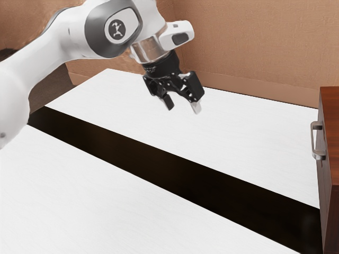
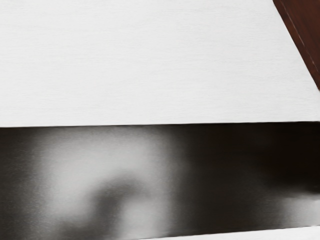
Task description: Pull the drawer handle with one arm to open the drawer
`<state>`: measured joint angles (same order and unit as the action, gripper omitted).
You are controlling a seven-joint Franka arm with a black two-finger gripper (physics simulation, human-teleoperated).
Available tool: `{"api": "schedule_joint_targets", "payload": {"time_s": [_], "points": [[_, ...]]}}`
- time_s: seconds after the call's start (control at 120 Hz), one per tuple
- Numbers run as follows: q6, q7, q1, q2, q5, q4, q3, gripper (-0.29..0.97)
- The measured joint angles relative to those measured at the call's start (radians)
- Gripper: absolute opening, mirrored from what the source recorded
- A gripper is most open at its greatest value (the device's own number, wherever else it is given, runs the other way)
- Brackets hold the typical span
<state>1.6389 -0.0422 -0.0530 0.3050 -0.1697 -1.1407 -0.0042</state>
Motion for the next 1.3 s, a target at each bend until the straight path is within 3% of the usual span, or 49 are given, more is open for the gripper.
{"api": "schedule_joint_targets", "payload": {"time_s": [0.208, 0.408, 0.617, 1.3], "points": [[0.109, -0.133, -0.009, 0.074, -0.168, 0.015, -0.037, 0.62], [0.182, -0.232, -0.012, 0.104, -0.260, -0.006, -0.084, 0.61], [0.235, -0.305, -0.012, 0.136, -0.286, -0.005, -0.140, 0.56], [0.377, -0.417, -0.014, 0.223, -0.303, 0.006, -0.209, 0.44]]}}
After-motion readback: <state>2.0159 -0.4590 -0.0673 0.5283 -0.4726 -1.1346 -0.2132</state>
